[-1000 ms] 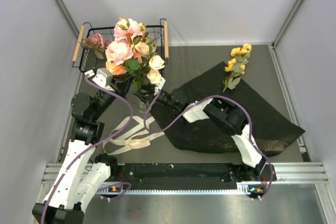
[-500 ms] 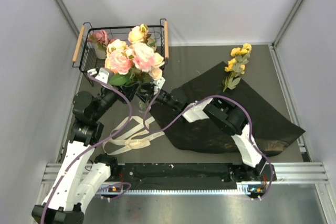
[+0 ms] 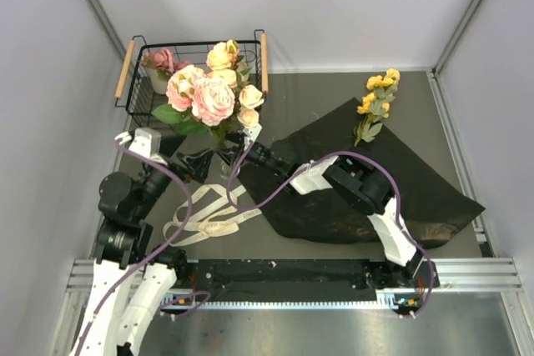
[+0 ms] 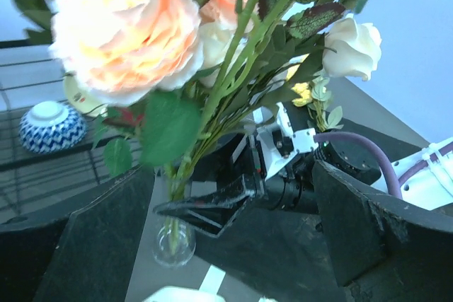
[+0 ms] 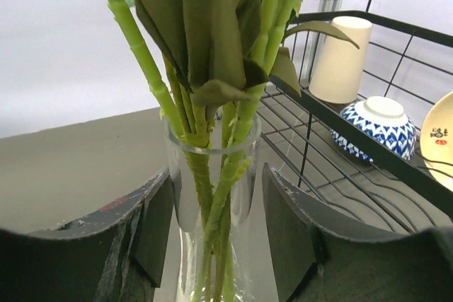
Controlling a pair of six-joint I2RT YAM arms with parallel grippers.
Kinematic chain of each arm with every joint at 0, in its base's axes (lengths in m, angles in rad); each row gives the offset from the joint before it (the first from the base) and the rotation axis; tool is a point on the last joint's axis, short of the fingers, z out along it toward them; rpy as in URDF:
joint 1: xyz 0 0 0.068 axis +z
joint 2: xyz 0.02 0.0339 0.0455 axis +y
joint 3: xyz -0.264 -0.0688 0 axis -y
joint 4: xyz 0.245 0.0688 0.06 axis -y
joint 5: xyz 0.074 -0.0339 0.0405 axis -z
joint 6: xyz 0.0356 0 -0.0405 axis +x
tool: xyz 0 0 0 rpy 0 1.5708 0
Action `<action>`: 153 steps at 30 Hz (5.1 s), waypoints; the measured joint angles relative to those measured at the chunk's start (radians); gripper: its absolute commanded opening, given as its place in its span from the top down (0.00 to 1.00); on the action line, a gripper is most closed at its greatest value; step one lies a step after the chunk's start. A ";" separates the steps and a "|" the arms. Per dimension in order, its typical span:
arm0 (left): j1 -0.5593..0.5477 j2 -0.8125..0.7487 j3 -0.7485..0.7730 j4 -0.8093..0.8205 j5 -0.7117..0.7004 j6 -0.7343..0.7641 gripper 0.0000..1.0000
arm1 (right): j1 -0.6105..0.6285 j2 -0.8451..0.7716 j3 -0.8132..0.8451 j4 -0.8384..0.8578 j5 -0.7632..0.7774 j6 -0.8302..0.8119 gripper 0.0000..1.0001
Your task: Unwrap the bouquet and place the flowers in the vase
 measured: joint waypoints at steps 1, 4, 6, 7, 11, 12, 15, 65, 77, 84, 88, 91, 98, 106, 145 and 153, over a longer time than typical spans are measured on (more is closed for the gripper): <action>0.000 -0.031 0.000 -0.024 -0.020 -0.005 0.01 | 0.000 0.000 0.000 -0.006 0.002 -0.001 0.43; 0.000 -0.126 0.000 -0.093 -0.082 -0.013 0.01 | 0.000 0.000 0.000 -0.015 0.004 -0.005 0.31; 0.000 -0.172 0.000 -0.134 -0.117 -0.016 0.01 | 0.000 0.000 0.000 -0.024 0.008 -0.006 0.11; 0.000 -0.187 0.000 -0.156 -0.132 -0.016 0.01 | 0.000 0.000 0.000 -0.027 0.011 -0.007 0.06; 0.000 -0.205 0.001 -0.232 -0.172 -0.024 0.01 | 0.000 -0.001 -0.002 -0.039 0.023 -0.009 0.01; 0.000 -0.206 0.001 -0.248 -0.176 -0.027 0.01 | 0.000 -0.007 -0.011 -0.044 0.031 -0.011 0.01; 0.000 -0.206 0.001 -0.275 -0.177 -0.032 0.01 | 0.000 -0.082 -0.111 -0.073 0.058 -0.016 0.01; -0.005 -0.011 -0.074 -0.136 0.371 -0.280 0.09 | -0.766 -0.533 -0.222 -1.430 0.284 0.750 1.00; -0.365 0.135 -0.075 0.057 0.183 -0.293 0.07 | -0.393 -1.054 -0.198 -1.436 0.388 0.807 1.00; -0.527 0.397 0.002 0.105 0.036 -0.262 0.01 | -0.124 -1.144 -0.235 -1.434 0.570 0.932 1.00; -0.624 0.549 0.061 0.128 -0.014 -0.246 0.05 | -0.008 -1.147 -0.295 -1.441 0.680 1.041 1.00; -0.665 0.624 0.088 0.145 -0.037 -0.244 0.17 | 0.039 -1.147 -0.313 -1.457 0.753 1.093 1.00; -0.685 0.662 0.089 0.167 -0.068 -0.260 0.67 | 0.074 -1.149 -0.313 -1.447 0.833 1.162 1.00; -0.685 0.648 0.088 0.168 -0.081 -0.269 1.00 | 0.089 -1.152 -0.311 -1.414 0.856 1.104 0.50; -0.684 0.270 -0.077 0.247 0.168 -0.426 1.00 | -0.397 -1.339 -0.569 -0.612 -0.455 0.842 0.28; -0.684 0.289 -0.082 0.249 0.256 -0.424 1.00 | -0.407 -1.266 -0.551 -0.577 -0.440 0.890 0.58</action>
